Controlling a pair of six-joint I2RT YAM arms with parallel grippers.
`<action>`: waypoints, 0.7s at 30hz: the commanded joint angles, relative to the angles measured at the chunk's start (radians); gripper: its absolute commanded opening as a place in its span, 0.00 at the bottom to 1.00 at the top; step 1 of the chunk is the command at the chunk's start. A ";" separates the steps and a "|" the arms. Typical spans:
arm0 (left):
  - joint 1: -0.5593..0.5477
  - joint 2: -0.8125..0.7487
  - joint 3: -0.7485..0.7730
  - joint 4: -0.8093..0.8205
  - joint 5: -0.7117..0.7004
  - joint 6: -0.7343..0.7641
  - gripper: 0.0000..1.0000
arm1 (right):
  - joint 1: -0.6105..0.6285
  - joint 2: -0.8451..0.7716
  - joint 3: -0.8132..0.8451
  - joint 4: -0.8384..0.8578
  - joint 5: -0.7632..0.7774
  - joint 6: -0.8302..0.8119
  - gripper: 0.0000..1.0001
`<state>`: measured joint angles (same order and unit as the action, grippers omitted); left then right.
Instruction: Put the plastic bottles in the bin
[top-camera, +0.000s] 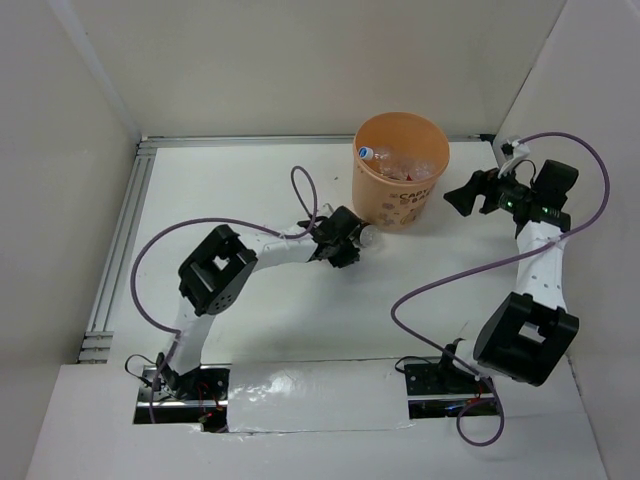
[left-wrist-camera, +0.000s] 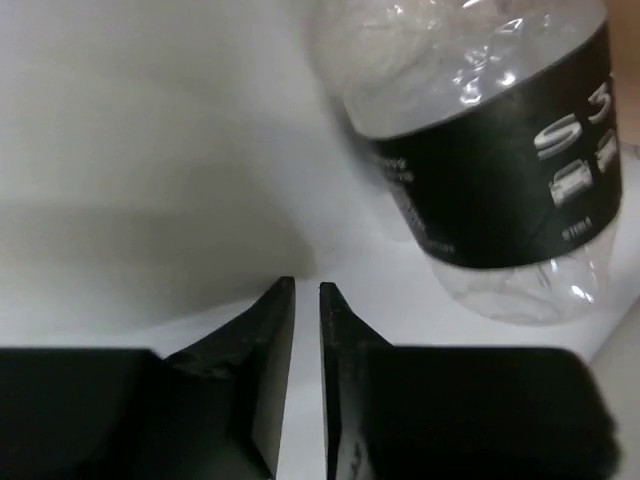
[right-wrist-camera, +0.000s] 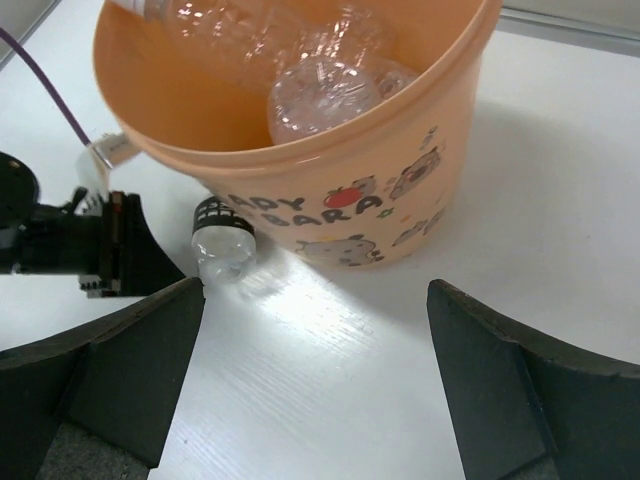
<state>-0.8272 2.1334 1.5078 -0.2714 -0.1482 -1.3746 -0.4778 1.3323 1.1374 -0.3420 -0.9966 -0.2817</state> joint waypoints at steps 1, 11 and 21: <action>0.000 -0.130 -0.102 0.003 -0.031 0.003 0.30 | -0.005 -0.067 -0.024 -0.040 -0.043 -0.046 0.99; 0.036 -0.320 -0.264 0.135 -0.005 -0.021 0.89 | -0.015 -0.079 -0.071 -0.049 -0.043 -0.086 0.99; 0.118 -0.129 -0.067 0.133 0.079 -0.053 0.93 | -0.015 -0.097 -0.099 -0.088 -0.043 -0.122 0.99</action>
<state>-0.7174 1.9583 1.4094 -0.1581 -0.1036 -1.3983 -0.4850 1.2720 1.0504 -0.4068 -1.0142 -0.3836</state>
